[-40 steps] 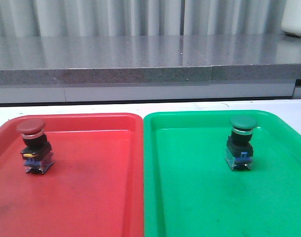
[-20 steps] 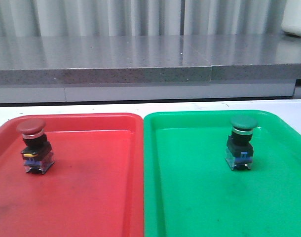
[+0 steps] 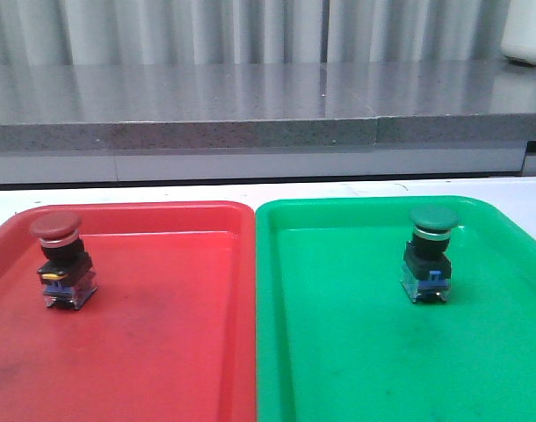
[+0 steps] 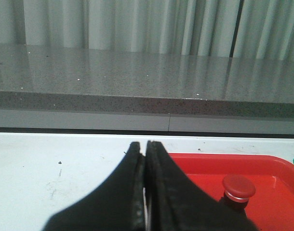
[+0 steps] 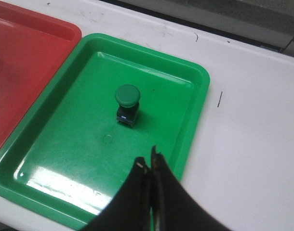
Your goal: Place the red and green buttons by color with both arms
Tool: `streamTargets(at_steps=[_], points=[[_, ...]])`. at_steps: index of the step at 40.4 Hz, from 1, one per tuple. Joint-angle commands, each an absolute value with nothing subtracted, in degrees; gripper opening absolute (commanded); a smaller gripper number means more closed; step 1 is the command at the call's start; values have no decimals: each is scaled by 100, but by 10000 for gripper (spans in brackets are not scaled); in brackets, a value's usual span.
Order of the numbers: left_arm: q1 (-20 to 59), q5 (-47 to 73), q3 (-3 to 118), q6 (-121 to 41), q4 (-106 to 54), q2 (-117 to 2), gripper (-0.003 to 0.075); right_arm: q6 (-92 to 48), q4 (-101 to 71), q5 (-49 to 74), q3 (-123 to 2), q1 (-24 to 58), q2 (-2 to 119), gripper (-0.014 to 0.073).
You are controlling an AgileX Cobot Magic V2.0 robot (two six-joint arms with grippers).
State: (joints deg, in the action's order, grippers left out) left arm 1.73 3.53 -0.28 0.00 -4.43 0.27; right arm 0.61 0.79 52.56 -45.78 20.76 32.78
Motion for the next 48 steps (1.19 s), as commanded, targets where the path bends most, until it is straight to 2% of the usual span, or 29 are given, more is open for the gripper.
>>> streamTargets(at_steps=[1,7,18,26,35,48], points=[[169,-133,-168,87,-442,135,-20,0,127,4919,-4717,2078,3285,-70],[169,-133,-168,87,-442,124,-20,0,180,4576,-4418,1957,2997,-70],[169,-133,-168,87,-442,124,-20,0,180,1772,-2386,893,1489,-70],[169,-133,-168,87,-442,124,-20,0,174,370,-827,432,410,-70],[169,-133,-168,87,-442,124,-20,0,174,-396,139,356,-159,-70],[169,-133,-168,87,-442,124,-20,0,147,-314,117,344,-152,-70]])
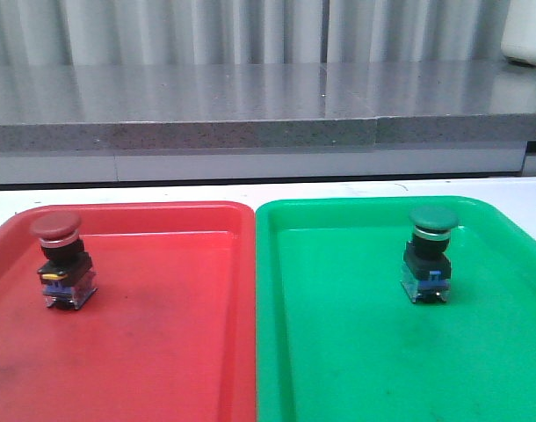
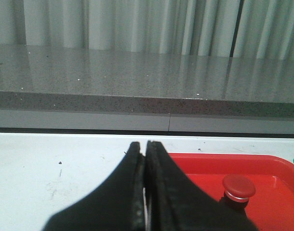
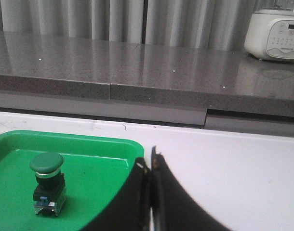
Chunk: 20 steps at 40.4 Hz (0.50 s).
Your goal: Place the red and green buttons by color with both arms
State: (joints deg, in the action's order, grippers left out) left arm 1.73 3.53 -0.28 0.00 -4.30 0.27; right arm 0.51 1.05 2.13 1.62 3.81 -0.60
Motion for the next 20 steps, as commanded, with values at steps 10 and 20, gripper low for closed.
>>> streamTargets(at_steps=[10,20], points=[[169,-133,-168,87,-442,124,-20,0,147,-314,117,208,-152,-70],[169,-133,-168,87,-442,124,-20,0,147,-314,117,185,-152,-70]])
